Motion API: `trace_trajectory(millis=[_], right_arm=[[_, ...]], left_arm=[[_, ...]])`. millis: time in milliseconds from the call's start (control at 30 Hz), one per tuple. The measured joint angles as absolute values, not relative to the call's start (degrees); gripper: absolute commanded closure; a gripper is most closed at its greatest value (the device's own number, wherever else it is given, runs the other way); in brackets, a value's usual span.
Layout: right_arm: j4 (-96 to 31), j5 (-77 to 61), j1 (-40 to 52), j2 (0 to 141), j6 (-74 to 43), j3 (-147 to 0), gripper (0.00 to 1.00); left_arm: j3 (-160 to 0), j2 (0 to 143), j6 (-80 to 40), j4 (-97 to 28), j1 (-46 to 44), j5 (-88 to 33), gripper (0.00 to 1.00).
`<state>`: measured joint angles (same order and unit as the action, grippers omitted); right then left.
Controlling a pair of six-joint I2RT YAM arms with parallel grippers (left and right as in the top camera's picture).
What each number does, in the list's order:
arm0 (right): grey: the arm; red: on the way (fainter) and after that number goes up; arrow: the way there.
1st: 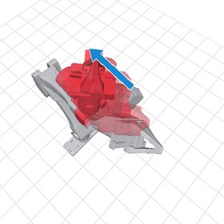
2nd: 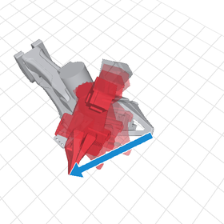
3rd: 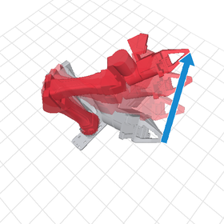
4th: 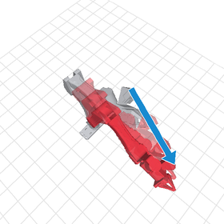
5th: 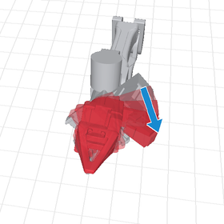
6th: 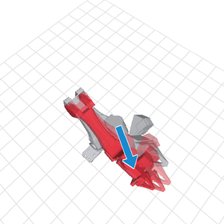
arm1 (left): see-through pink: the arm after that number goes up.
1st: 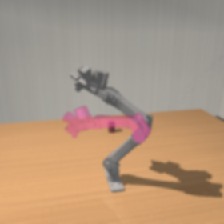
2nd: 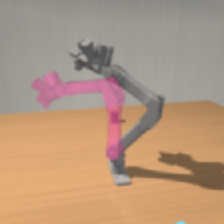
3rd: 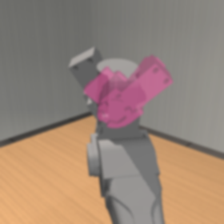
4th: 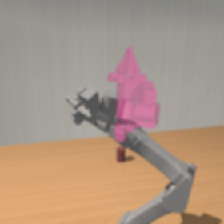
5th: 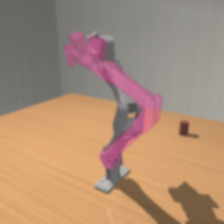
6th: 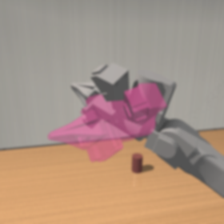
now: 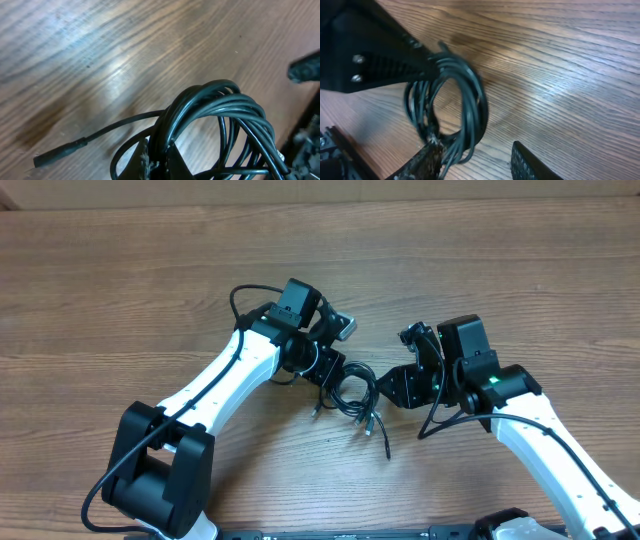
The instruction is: Untangle cables
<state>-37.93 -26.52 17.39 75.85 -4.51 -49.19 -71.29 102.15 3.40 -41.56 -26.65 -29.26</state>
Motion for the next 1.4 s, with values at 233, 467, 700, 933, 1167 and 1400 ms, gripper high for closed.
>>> trace_trajectory(millis=[233, 467, 700, 933, 1167, 1400], right_arm=[[-37.82, -26.44, 17.39, 75.9, -4.51, -49.19, 0.64], [-37.71, -26.81, 17.39, 75.88, -4.67, -49.19, 0.65], [-36.69, -27.07, 17.39, 75.88, -5.28, -49.19, 0.7], [-36.51, -28.36, 17.34, 75.9, -5.98, -49.19, 0.81], [-36.51, -28.18, 17.3, 75.9, -6.22, -49.19, 0.96], [-36.49, -28.01, 17.32, 75.9, -6.22, -49.19, 0.96]], left_arm=[[-71.29, 100.66, 3.4, -41.67, -26.65, -30.26, 0.96], [-71.31, 98.32, 3.4, -41.36, -26.65, -30.46, 0.96], [-71.31, 98.13, 3.38, -41.06, -28.29, -30.5, 0.96], [-71.31, 98.13, 3.36, -39.83, -29.65, -30.83, 0.96], [-71.31, 98.13, 3.33, -39.09, -29.65, -29.63, 0.96], [-71.31, 98.06, 3.27, -39.0, -29.65, -28.77, 0.96]])
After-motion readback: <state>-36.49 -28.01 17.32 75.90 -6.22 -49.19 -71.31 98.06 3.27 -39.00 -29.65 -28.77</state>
